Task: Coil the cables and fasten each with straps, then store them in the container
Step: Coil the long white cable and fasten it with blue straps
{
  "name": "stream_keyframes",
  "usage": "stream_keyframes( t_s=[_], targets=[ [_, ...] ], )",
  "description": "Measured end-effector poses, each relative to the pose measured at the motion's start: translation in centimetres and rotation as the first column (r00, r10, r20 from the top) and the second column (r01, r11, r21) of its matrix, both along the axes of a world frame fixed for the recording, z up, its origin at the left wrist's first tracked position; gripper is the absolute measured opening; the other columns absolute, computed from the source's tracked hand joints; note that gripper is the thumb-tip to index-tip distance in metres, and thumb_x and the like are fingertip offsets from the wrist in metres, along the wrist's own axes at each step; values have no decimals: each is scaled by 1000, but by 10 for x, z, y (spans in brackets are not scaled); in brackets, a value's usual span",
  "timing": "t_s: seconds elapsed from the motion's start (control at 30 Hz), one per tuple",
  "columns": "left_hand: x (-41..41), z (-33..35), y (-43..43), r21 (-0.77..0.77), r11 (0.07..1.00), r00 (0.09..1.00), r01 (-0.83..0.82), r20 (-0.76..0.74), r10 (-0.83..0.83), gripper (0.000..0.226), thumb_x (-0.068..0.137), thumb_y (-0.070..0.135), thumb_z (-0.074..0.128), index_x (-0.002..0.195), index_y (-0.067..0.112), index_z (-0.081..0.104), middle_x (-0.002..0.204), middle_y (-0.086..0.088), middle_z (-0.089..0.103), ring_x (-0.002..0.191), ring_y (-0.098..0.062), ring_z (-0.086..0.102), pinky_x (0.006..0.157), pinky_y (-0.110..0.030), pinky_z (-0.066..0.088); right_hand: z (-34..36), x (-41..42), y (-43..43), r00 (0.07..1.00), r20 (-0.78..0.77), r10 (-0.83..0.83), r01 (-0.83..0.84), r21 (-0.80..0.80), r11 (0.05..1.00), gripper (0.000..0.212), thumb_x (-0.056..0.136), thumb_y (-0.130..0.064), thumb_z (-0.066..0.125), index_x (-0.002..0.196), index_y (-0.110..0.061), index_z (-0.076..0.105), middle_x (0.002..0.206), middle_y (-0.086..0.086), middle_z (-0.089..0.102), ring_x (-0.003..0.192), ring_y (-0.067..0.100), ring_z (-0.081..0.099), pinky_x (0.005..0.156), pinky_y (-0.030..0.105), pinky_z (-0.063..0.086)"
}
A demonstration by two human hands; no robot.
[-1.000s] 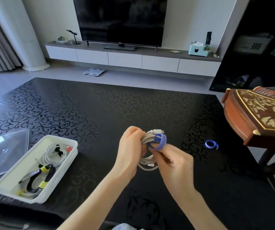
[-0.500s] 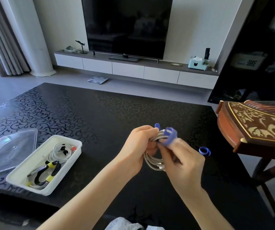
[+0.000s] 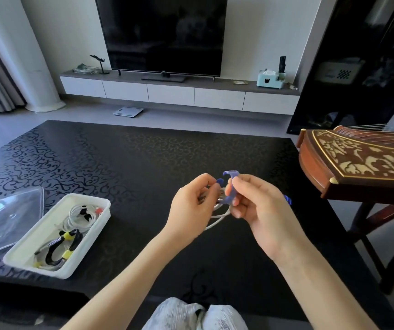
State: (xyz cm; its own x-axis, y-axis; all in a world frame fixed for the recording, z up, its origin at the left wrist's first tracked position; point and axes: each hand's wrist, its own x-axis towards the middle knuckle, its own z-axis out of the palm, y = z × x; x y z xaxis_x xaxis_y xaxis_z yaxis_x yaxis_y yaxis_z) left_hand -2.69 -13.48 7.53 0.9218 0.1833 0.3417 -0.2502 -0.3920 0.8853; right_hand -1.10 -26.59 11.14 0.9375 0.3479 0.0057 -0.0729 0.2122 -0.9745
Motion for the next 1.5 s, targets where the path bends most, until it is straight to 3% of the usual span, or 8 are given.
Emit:
stream_keyframes(
  t_s=[0.4, 0.5, 0.77, 0.93, 1.03, 1.23, 1.4, 1.5],
  targets=[
    [-23, -19, 0, 70, 997, 990, -24, 144, 13, 19, 91, 13, 52, 73, 7, 54, 60, -2, 56, 53, -15, 52, 51, -31, 46, -19, -22, 1, 1000, 0, 17, -17, -54, 998, 29, 90, -7, 56, 109, -27, 66, 68, 5, 67, 66, 12, 59, 57, 23, 44],
    [-25, -20, -1, 31, 999, 989, 17, 144, -21, 18, 91, 12, 51, 76, 3, 56, 62, -4, 58, 56, -20, 54, 56, -40, 50, -18, -25, 1, 1000, 7, -11, 12, -77, 997, 33, 89, -5, 57, 105, -32, 67, 65, 7, 65, 57, 10, 54, 52, 21, 43],
    [-27, -21, 3, 114, 989, 970, 91, 216, -114, 21, 95, 20, 48, 82, 8, 59, 64, 12, 59, 56, -5, 56, 58, -18, 45, -14, -23, -3, 998, -65, -9, 4, -71, 997, 26, 88, -5, 59, 103, -22, 71, 59, 9, 63, 45, 12, 46, 43, 23, 35],
    [-22, -26, 10, 234, 967, 947, 98, 279, -163, 18, 95, 16, 45, 89, 11, 62, 69, 7, 63, 61, -17, 62, 57, -40, 53, -12, -21, -7, 996, -86, 20, -25, -59, 998, 23, 89, -9, 58, 103, -20, 72, 55, 9, 59, 44, 13, 43, 40, 22, 31],
    [-20, -25, 12, 275, 955, 941, 112, 278, -191, 19, 95, 13, 44, 89, 10, 61, 71, 1, 65, 63, -21, 63, 58, -42, 53, -15, -21, -7, 995, 93, -29, 42, -143, 989, 18, 88, -11, 62, 98, -22, 72, 55, 10, 63, 43, 13, 48, 41, 23, 35],
    [-25, -15, 15, 263, 957, 962, 125, 202, -181, 16, 92, 23, 41, 84, 29, 55, 65, 7, 61, 57, -11, 59, 55, -25, 49, -19, -16, -11, 615, 788, 42, 436, -384, 814, 9, 84, -22, 69, 89, -20, 75, 78, -11, 65, 68, 8, 62, 57, 16, 48],
    [-30, -13, 19, 205, 940, 954, 274, 65, -293, 26, 89, 31, 41, 81, 15, 60, 56, 4, 51, 47, -9, 39, 48, -21, 32, 6, -11, -12, 389, 907, 163, 407, -327, 853, 15, 86, -8, 62, 73, -6, 68, 76, -4, 59, 69, 10, 56, 59, 25, 46],
    [-37, -13, 11, 100, 942, 941, 320, 86, -328, 21, 93, 31, 42, 81, 31, 59, 59, 10, 48, 50, -7, 36, 53, -18, 32, 26, -7, -7, 360, 924, 126, 423, -282, 861, 17, 88, -14, 57, 76, -6, 66, 78, -5, 59, 72, 10, 56, 61, 20, 45]
  ],
)
